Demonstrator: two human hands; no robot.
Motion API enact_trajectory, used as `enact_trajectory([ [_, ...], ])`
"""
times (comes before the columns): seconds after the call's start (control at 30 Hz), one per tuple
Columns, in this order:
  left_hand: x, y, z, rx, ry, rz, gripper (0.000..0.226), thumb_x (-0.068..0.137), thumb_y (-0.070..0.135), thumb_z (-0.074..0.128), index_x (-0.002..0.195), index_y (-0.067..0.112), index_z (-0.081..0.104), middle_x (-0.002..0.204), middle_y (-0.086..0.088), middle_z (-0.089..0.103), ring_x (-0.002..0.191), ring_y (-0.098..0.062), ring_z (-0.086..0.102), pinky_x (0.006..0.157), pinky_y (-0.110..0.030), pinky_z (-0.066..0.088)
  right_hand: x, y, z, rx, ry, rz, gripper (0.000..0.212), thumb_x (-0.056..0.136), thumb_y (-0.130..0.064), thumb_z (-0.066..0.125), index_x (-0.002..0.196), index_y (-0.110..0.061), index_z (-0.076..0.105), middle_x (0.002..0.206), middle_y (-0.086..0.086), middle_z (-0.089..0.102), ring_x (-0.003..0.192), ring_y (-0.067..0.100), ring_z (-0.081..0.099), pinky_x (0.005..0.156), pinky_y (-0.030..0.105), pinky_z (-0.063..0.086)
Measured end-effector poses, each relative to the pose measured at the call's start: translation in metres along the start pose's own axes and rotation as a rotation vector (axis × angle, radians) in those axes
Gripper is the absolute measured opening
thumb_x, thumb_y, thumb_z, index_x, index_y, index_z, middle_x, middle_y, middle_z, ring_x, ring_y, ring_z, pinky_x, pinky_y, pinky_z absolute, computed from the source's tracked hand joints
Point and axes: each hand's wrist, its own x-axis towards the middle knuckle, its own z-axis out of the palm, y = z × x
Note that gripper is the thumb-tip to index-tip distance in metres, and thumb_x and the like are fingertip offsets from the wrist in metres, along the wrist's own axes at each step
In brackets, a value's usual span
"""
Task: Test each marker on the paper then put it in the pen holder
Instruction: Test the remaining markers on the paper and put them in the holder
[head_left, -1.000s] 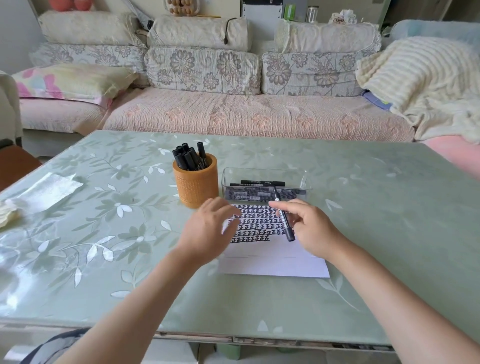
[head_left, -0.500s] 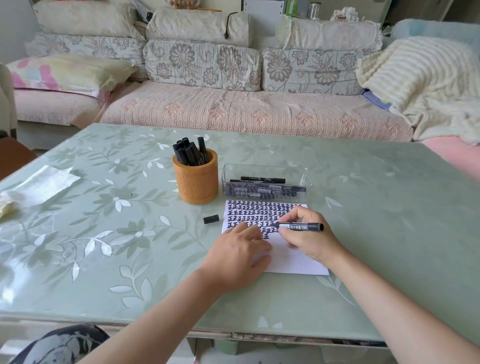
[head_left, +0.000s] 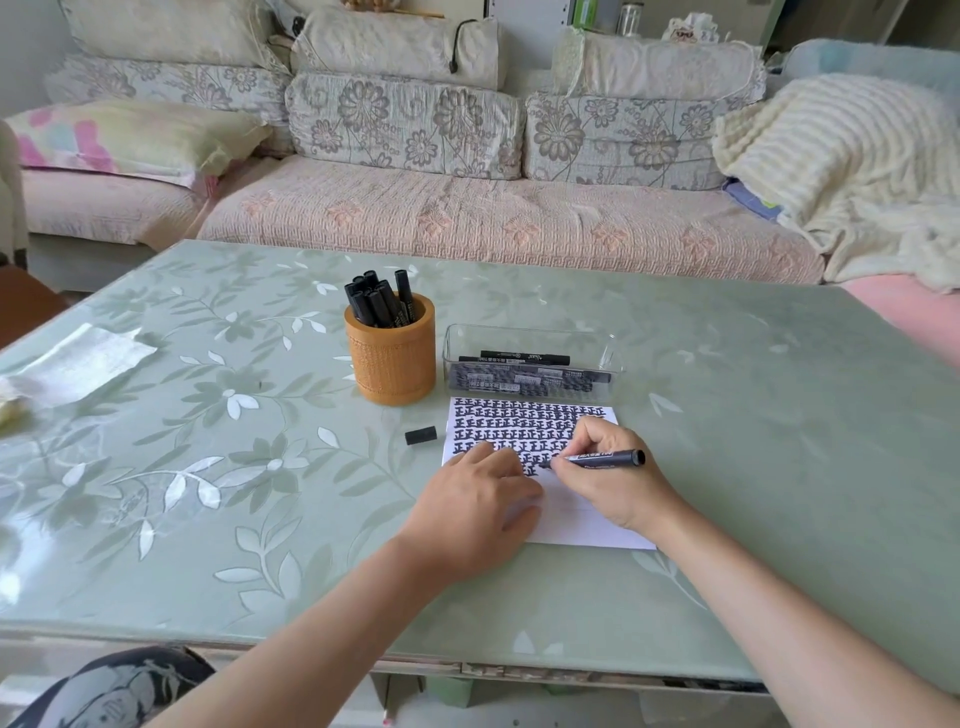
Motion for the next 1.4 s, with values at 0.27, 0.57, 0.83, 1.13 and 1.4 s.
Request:
enact_trajectory([
  [0.27,-0.0002,0.0001,-0.0012,0.010,-0.003,-0.006,0.014,0.085,0.036,0.057,0.091,0.033,0.069,0.087,0.011,0.056,0.078,-0.018,0.049,0.068,-0.030,0.046,0.0010,0.0009,0.0013,-0.048,-0.014,-0.002,0.024,0.075,-0.004,0.067,0.066,-0.013,0.046,0.060,-0.009,0.051,0.057,0.010,0.042,0.055,0.027,0.032],
  [0.57,-0.0004,0.0006,-0.0011,0.007,0.000,-0.012,0.014,0.086,0.036,0.056,0.091,0.033,0.069,0.088,0.011,0.056,0.077,-0.017,0.047,0.066,-0.030,0.046,-0.0019,-0.0020,-0.0002,-0.032,-0.049,-0.035,0.026,0.076,0.003,0.067,0.065,-0.006,0.046,0.059,-0.009,0.048,0.056,0.008,0.041,0.051,0.021,0.031],
  [0.83,0.0001,-0.0001,-0.0009,0.007,0.000,-0.014,0.015,0.086,0.037,0.055,0.091,0.034,0.069,0.088,0.012,0.056,0.078,-0.017,0.047,0.065,-0.030,0.046,-0.0012,-0.0009,-0.0005,-0.023,-0.035,-0.047,0.029,0.076,0.001,0.065,0.063,-0.013,0.043,0.057,-0.012,0.044,0.056,0.009,0.038,0.052,0.023,0.029],
  [1.13,-0.0001,-0.0008,0.0003,0.006,0.010,0.002,0.015,0.086,0.038,0.056,0.091,0.033,0.069,0.088,0.012,0.055,0.076,-0.017,0.047,0.065,-0.030,0.046,-0.0022,-0.0028,-0.0013,-0.041,-0.082,-0.052,0.029,0.077,0.001,0.068,0.062,-0.012,0.046,0.058,-0.013,0.049,0.057,0.006,0.042,0.053,0.021,0.032],
  [1.4,-0.0008,-0.0030,0.0007,-0.022,0.013,0.020,0.015,0.086,0.037,0.057,0.094,0.033,0.069,0.089,0.012,0.056,0.078,-0.017,0.048,0.065,-0.029,0.045,0.0012,-0.0041,-0.0025,0.016,-0.038,-0.024,0.018,0.066,-0.014,0.061,0.061,-0.018,0.044,0.058,-0.009,0.046,0.056,0.012,0.039,0.053,0.028,0.030],
])
